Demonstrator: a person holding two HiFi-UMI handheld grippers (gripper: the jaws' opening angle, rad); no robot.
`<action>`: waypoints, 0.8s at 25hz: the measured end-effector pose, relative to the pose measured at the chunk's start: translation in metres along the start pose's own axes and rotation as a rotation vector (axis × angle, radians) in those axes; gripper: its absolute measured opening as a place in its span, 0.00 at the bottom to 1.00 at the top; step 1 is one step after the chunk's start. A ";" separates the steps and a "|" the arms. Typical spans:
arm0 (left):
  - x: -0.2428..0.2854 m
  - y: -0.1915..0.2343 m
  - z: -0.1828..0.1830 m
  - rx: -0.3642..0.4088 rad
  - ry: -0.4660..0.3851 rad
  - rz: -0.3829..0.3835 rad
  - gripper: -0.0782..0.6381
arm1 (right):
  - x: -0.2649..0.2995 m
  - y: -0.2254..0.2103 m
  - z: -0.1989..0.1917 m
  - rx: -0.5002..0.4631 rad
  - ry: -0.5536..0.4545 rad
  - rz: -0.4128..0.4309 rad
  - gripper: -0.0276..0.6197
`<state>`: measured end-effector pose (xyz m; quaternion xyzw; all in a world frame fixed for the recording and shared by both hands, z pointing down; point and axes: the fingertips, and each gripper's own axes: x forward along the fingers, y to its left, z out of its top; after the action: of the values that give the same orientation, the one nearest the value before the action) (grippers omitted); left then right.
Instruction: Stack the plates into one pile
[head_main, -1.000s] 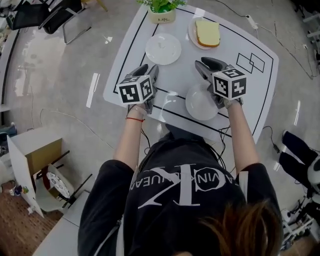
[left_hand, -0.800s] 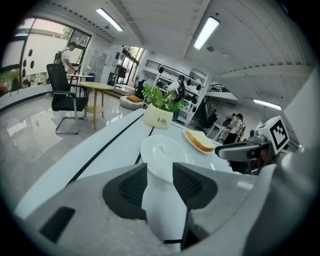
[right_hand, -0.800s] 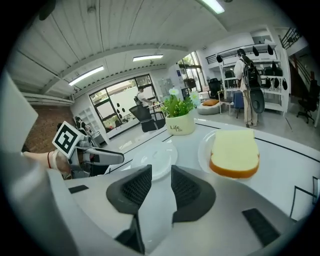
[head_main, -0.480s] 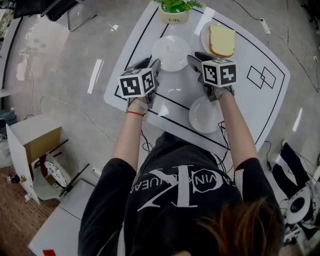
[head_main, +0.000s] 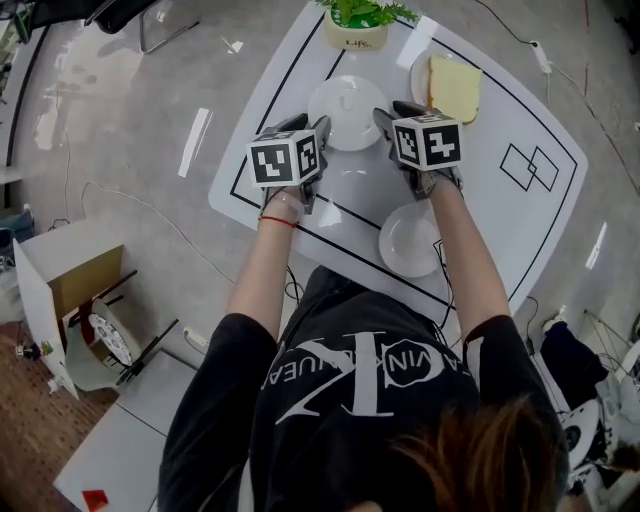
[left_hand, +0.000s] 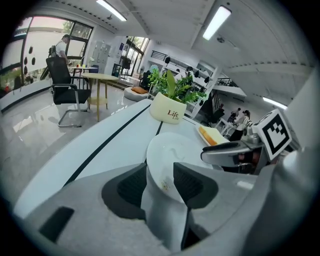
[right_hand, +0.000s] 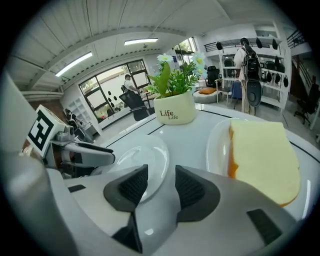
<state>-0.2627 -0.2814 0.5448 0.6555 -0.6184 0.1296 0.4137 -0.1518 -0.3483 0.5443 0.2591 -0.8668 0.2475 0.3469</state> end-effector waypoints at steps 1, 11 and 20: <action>0.001 0.000 0.000 -0.002 0.005 0.003 0.35 | 0.001 0.001 0.000 -0.012 0.008 0.001 0.31; 0.001 0.000 0.001 -0.054 -0.013 0.033 0.33 | 0.005 0.007 0.004 0.016 -0.005 0.026 0.26; -0.019 -0.012 -0.008 -0.088 -0.030 -0.008 0.31 | -0.023 0.009 -0.011 0.109 -0.019 -0.008 0.14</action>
<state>-0.2529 -0.2640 0.5322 0.6411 -0.6268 0.0907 0.4335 -0.1377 -0.3284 0.5319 0.2836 -0.8542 0.2906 0.3247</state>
